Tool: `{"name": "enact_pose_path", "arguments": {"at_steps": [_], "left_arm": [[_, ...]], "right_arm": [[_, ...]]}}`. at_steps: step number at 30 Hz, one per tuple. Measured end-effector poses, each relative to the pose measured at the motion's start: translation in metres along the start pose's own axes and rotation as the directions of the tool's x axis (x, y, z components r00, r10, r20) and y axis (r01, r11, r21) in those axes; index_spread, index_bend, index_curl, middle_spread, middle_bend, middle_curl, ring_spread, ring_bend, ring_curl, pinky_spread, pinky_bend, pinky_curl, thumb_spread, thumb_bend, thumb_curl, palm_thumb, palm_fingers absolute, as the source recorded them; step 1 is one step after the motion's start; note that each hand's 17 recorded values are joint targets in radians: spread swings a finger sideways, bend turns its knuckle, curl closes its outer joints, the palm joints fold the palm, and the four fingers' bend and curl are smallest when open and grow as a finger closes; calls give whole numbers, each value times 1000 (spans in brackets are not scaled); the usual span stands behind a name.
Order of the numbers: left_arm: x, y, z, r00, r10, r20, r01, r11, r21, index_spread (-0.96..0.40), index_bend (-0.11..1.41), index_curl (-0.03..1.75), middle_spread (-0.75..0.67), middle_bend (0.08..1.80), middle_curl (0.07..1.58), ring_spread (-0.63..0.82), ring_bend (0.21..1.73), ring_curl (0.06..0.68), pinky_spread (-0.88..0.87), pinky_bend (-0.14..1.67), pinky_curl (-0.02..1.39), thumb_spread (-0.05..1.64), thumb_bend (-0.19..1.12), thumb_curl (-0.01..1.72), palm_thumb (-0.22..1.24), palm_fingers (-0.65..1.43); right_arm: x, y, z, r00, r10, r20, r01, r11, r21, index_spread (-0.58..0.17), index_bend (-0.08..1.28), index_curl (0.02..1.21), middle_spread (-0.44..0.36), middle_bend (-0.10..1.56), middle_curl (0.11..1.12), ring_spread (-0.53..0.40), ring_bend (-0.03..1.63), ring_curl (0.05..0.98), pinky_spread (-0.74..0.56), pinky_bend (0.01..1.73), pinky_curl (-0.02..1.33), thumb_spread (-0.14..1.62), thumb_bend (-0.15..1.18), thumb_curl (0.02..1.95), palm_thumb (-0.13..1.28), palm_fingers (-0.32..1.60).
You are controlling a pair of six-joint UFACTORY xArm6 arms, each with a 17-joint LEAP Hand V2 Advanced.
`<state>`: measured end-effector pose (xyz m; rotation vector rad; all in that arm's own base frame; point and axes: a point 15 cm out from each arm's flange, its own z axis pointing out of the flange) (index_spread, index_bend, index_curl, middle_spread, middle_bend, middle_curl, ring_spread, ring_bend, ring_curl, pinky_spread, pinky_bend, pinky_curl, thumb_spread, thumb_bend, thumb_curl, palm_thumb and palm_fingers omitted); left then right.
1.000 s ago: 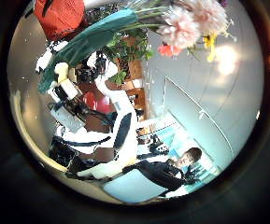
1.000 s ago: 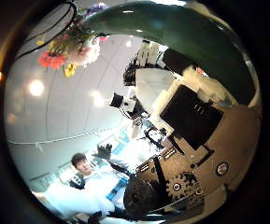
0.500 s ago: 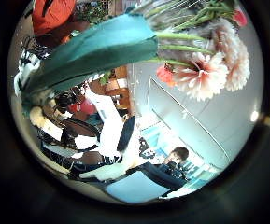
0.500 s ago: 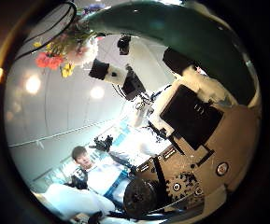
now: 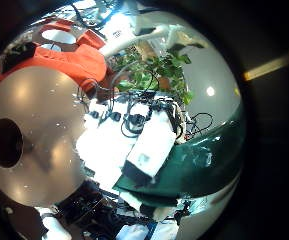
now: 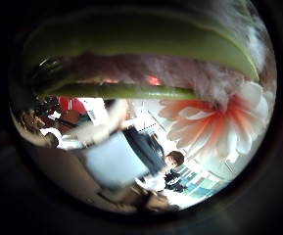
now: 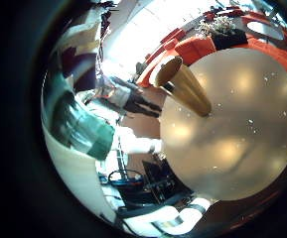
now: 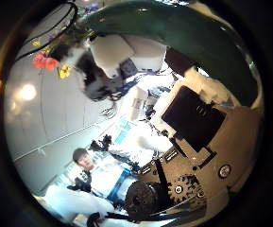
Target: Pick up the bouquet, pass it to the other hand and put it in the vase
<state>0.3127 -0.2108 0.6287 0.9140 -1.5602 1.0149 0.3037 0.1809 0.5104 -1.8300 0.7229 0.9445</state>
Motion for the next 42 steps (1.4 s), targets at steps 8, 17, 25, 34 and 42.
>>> {"name": "enact_pose_path", "arguments": {"at_steps": [8,17,25,34,42], "left_arm": [[13,-10,-1,996,52,-77,-48,998,46,-344,631,495,-326,988,791,-373,1330,483,-346,1088,673,1011,107,496,880,1278],[28,-9,-8,991,124,-43,-118,985,126,-519,954,729,-438,1200,896,-395,1507,569,-459,1263,858,1019,104,607,974,1099],[52,-9,-25,976,208,66,-217,957,195,-570,975,852,-460,1259,913,-386,1557,592,-512,1256,969,1040,83,672,1003,1045],[84,8,-42,939,284,196,-329,908,259,-602,938,955,-467,1280,916,-381,1568,595,-552,1218,1064,1051,53,728,1018,1035],[79,21,-50,924,300,238,-364,881,302,-622,897,1026,-469,1279,913,-380,1567,594,-580,1179,1128,1059,26,764,1027,1040]], "right_arm": [[17,-17,-8,997,26,-67,-21,997,74,-270,1026,1029,-145,1315,828,-203,1384,755,-218,1225,891,955,-51,1125,945,1051],[51,8,7,985,171,26,-173,979,108,-345,458,890,-171,1005,742,-228,1309,674,-405,1189,775,985,-35,889,802,456],[54,6,4,982,188,23,-190,974,122,-321,247,643,-47,583,544,-65,920,492,33,989,671,992,-30,741,756,-116],[67,-11,-8,969,243,-52,-227,949,218,-264,129,456,140,298,396,176,544,324,373,678,480,1003,-33,625,703,-160],[89,-27,-31,922,355,-156,-266,872,412,-222,118,340,201,198,353,244,403,269,433,547,390,1013,-26,565,676,-106]]}}
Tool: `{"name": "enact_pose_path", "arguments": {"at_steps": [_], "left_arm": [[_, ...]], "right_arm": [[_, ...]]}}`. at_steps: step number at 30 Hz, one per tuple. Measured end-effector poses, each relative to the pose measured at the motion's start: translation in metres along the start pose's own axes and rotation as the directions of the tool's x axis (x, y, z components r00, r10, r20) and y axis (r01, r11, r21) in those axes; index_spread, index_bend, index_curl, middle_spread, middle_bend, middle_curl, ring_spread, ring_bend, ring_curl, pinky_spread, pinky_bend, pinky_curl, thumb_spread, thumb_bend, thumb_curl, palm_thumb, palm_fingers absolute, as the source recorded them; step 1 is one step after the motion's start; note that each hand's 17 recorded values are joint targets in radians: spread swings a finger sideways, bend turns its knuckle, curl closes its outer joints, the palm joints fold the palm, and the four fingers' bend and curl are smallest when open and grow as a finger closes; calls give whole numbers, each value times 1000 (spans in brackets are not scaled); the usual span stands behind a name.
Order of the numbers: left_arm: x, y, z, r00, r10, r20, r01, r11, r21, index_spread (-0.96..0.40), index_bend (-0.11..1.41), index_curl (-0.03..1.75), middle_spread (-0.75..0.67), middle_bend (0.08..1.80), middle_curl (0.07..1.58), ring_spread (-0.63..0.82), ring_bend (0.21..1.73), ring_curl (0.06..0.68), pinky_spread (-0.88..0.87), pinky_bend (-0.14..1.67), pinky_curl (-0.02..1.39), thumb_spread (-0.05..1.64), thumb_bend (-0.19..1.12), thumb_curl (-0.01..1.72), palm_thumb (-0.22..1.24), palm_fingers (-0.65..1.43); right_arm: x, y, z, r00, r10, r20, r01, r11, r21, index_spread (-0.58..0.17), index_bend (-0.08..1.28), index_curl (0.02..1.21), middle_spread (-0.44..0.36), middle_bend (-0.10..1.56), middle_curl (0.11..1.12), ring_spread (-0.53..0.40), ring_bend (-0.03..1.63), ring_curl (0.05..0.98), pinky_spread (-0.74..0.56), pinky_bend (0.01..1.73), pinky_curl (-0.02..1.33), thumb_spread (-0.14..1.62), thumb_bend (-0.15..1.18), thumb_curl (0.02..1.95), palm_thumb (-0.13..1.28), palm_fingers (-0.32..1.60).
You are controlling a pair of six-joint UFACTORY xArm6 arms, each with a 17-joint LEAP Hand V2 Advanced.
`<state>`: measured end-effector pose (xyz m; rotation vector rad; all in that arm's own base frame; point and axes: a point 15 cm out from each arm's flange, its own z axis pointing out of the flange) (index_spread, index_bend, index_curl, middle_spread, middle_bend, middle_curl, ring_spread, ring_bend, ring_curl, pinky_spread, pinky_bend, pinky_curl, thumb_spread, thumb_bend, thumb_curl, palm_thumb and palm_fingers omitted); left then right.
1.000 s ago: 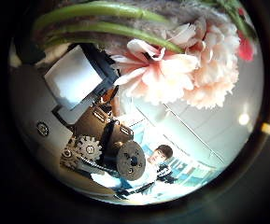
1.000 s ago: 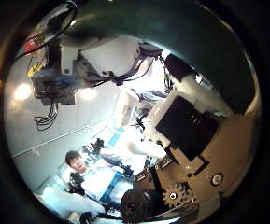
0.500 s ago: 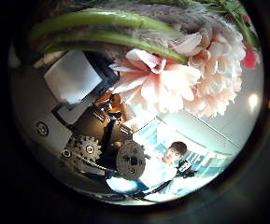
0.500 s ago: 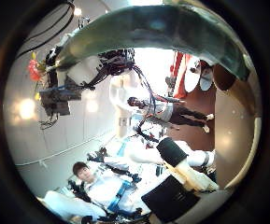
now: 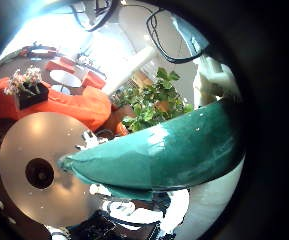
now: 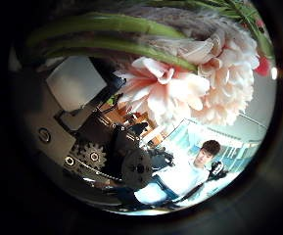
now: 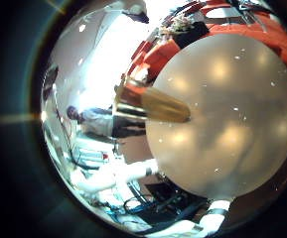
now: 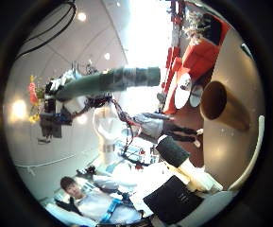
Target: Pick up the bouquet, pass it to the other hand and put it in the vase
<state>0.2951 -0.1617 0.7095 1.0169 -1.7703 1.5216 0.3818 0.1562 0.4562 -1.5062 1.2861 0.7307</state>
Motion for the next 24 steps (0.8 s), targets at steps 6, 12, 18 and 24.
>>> {"name": "enact_pose_path", "arguments": {"at_steps": [6,12,18,24], "left_arm": [[-9,7,-8,1000,4,21,-4,999,38,-636,868,1065,-469,1274,911,-381,1558,592,-598,1148,1167,1063,9,784,1034,1053],[-28,11,-10,999,-32,7,32,999,43,-651,843,1094,-469,1269,910,-382,1552,591,-615,1122,1199,1064,-3,801,1037,1060],[-50,20,-10,998,-67,-1,67,996,51,-664,822,1118,-469,1265,909,-383,1550,590,-630,1102,1225,1065,-4,814,1036,1067],[-64,23,-10,996,-90,-6,90,995,53,-675,805,1138,-470,1261,909,-384,1548,590,-643,1086,1245,1068,-6,823,1036,1071]], "right_arm": [[20,11,6,996,61,-72,-57,997,56,-190,128,286,224,169,322,270,382,262,447,528,362,1011,-27,540,676,-65],[25,15,9,993,75,-93,-71,997,40,-183,134,258,230,173,299,279,391,266,456,546,352,1007,-25,525,678,-50],[25,19,11,993,76,-89,-74,997,22,-181,137,246,230,182,293,281,396,269,476,570,349,1004,-27,517,672,-31],[31,32,15,991,73,-114,-78,996,-40,-180,139,239,230,184,292,282,406,271,496,603,346,998,-40,485,582,-25]]}}
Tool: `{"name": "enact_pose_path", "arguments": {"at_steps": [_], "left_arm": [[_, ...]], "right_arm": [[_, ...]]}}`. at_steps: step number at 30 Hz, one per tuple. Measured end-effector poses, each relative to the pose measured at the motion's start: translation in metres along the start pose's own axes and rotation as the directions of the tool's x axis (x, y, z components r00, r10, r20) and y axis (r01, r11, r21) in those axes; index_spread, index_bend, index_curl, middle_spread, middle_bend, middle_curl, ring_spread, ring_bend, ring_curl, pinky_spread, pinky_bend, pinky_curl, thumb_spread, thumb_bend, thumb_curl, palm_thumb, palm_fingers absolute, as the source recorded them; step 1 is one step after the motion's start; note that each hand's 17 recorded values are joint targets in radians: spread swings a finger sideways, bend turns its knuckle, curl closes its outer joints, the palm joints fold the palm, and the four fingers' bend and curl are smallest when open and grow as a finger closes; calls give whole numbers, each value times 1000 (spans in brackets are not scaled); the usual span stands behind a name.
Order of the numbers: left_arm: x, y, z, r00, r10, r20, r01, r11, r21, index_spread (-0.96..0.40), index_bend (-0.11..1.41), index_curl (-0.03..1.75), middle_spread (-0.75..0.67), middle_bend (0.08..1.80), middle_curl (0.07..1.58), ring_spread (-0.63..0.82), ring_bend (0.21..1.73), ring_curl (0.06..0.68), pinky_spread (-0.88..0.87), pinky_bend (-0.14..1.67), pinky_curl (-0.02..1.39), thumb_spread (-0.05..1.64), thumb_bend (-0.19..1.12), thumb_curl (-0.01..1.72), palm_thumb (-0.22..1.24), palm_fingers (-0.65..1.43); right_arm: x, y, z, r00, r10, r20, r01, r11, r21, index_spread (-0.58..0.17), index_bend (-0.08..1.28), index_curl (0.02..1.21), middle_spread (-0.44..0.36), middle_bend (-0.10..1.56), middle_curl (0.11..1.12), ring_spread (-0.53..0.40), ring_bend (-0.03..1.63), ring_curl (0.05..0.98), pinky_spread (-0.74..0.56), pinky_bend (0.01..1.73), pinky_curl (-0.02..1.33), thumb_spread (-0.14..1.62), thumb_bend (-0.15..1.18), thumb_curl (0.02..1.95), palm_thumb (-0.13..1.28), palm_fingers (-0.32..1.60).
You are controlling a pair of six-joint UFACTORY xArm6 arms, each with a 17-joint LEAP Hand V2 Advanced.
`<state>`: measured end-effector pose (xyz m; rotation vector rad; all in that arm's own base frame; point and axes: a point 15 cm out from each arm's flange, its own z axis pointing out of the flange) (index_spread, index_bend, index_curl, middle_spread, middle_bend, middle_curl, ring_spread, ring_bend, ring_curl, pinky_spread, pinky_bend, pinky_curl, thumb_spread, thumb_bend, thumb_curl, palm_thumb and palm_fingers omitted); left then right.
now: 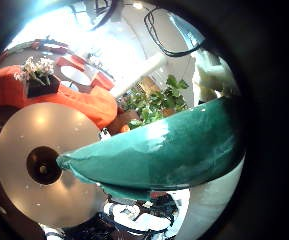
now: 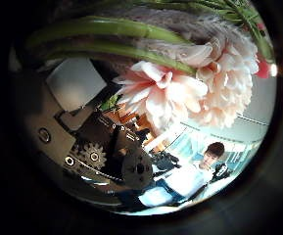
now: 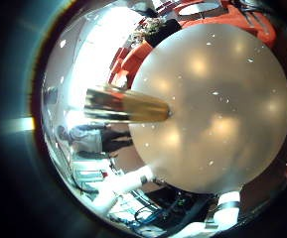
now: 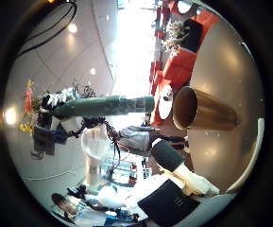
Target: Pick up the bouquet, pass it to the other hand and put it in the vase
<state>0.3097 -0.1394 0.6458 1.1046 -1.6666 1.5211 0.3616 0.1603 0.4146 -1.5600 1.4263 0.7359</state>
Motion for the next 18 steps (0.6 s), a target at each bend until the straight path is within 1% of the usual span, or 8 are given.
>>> {"name": "enact_pose_path", "arguments": {"at_steps": [3,5,10,16,18], "left_arm": [[-6,0,-1,1000,-7,1,7,1000,4,-680,798,1146,-470,1260,909,-384,1546,589,-649,1080,1254,1069,-6,827,1035,1073],[-7,0,-2,1000,-6,1,6,1000,4,-684,794,1151,-471,1258,909,-384,1546,589,-653,1076,1260,1069,-6,829,1035,1074],[-22,1,-3,1000,-29,7,29,1000,9,-691,784,1162,-471,1256,910,-385,1544,589,-663,1067,1271,1070,-6,834,1034,1077],[-39,0,-6,999,-52,14,52,999,18,-698,775,1172,-472,1253,911,-385,1542,589,-672,1058,1282,1069,-5,839,1032,1080],[-48,-3,-10,998,-64,18,63,997,36,-700,773,1175,-472,1252,911,-385,1541,589,-675,1056,1285,1069,-6,840,1032,1081]], "right_arm": [[2,6,1,1000,-1,-8,1,1000,-26,-180,142,238,230,187,294,284,408,271,505,614,343,997,-40,468,543,-23],[4,7,2,1000,3,-11,-3,999,-36,-180,142,237,230,188,296,284,412,272,507,615,340,998,-34,463,538,-20],[6,9,6,1000,28,6,-27,997,-78,-180,143,236,230,192,301,285,415,272,511,617,334,1001,-30,452,533,-20],[7,8,8,999,38,10,-37,995,-95,-180,144,236,230,191,305,284,420,273,511,614,325,1002,-28,440,536,-21],[8,8,9,999,41,11,-39,994,-99,-183,146,237,230,190,305,284,420,273,509,613,321,1002,-28,437,537,-20]]}}
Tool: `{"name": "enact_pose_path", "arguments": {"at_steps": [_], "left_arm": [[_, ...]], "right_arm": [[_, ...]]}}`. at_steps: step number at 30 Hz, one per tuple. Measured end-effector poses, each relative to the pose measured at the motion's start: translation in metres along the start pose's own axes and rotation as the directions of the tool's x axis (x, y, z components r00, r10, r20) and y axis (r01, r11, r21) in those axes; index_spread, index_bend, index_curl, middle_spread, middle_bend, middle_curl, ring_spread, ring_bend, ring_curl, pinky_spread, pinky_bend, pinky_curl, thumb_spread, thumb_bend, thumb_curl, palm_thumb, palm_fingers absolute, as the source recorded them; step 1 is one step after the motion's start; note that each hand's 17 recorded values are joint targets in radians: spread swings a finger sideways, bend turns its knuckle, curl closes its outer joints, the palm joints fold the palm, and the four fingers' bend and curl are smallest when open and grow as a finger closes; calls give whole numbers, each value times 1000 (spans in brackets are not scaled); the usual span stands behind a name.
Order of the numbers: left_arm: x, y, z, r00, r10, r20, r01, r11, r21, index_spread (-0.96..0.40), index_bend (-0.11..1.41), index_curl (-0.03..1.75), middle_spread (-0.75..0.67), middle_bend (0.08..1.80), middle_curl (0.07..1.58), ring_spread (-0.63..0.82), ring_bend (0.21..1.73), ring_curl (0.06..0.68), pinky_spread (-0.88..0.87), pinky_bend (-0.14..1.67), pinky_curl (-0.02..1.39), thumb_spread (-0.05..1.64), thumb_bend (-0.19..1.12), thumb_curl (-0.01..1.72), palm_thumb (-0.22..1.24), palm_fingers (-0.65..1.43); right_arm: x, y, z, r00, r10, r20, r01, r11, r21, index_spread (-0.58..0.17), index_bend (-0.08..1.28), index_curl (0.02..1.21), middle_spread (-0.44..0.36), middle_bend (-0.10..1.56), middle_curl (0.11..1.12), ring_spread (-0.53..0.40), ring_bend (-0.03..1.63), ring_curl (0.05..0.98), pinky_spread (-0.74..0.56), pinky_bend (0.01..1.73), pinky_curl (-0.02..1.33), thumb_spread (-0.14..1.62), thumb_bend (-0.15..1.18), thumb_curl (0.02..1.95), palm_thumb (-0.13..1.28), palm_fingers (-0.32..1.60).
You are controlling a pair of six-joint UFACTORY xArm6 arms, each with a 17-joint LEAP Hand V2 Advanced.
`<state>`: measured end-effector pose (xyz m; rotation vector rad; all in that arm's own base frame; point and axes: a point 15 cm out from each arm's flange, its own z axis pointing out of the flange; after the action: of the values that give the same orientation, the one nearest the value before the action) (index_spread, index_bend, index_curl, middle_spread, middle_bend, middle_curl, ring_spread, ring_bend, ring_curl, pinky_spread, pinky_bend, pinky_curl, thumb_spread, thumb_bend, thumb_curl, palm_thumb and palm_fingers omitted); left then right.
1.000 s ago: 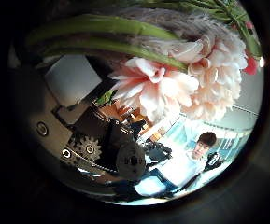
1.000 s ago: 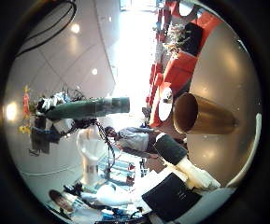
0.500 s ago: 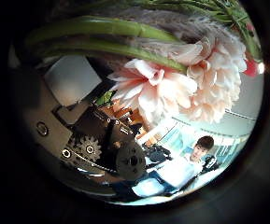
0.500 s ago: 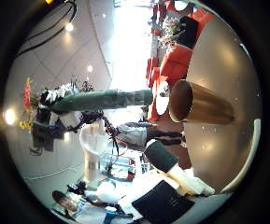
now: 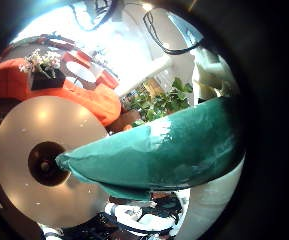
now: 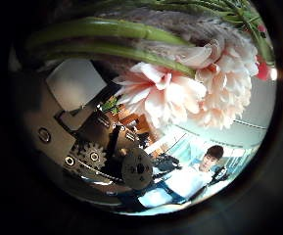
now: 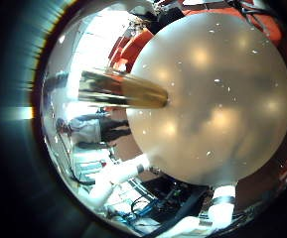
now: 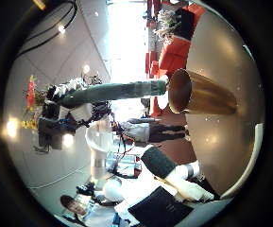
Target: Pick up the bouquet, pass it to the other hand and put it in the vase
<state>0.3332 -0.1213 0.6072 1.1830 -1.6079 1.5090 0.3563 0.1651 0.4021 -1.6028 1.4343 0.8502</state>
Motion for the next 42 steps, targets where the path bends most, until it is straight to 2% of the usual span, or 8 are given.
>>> {"name": "enact_pose_path", "arguments": {"at_steps": [27,31,35,37,38,39,40,42], "left_arm": [[-77,4,-10,993,-116,-1,116,993,28,-720,751,1200,-478,1249,914,-387,1536,590,-707,1039,1309,1067,-9,847,1027,1088],[-91,9,-8,990,-142,2,142,990,11,-721,722,1209,-479,1238,921,-385,1542,592,-709,1037,1310,1028,-36,817,955,1059],[-100,18,-4,985,-170,-16,170,985,13,-713,616,1206,-477,1189,922,-396,1522,584,-710,994,1276,976,-53,757,825,907],[-100,21,-3,985,-172,-21,173,985,21,-687,510,1183,-464,1144,912,-411,1430,573,-707,933,1233,956,-73,710,707,644],[-103,21,-3,984,-176,-26,176,984,30,-645,431,1163,-438,1087,895,-382,1349,556,-686,825,1210,949,-76,688,656,340],[-103,21,-3,985,-172,-28,173,984,32,-595,405,1144,-389,1003,881,-325,1295,555,-631,686,1196,942,-74,666,614,75],[-104,22,-3,985,-169,-29,170,985,34,-534,378,1120,-330,931,855,-249,1233,532,-570,584,1174,935,-72,646,573,-69],[-106,22,-5,986,-163,-28,164,986,42,-367,239,1039,-110,670,729,-12,1111,434,-378,407,1125,923,-83,599,478,-306]], "right_arm": [[4,-4,8,1000,5,-14,-6,999,-36,-192,146,244,217,200,324,278,435,273,503,615,302,1001,-25,440,574,-2],[5,-4,8,1000,7,-17,-8,999,-37,-192,149,246,217,202,329,276,434,271,503,613,300,1000,-27,441,576,1],[5,-4,7,1000,5,-19,-5,999,-38,-185,153,248,217,200,332,275,436,270,502,611,298,1001,-26,443,580,9],[6,-4,8,1000,6,-18,-7,999,-38,-179,159,254,217,196,331,274,433,268,504,612,296,1004,-22,448,593,21],[6,-4,8,1000,6,-18,-7,999,-38,-176,160,256,216,196,331,273,433,268,505,610,294,1001,-21,451,600,25],[5,-4,7,1000,5,-19,-6,999,-38,-174,161,258,216,195,331,274,434,268,506,609,294,1002,-20,453,603,27],[5,-4,7,1000,5,-19,-6,999,-38,-172,162,260,216,194,331,274,433,268,507,608,293,1001,-22,454,606,28],[5,-4,7,1000,5,-19,-5,999,-38,-169,160,263,216,195,331,274,431,267,507,607,293,1001,-23,457,611,33]]}}
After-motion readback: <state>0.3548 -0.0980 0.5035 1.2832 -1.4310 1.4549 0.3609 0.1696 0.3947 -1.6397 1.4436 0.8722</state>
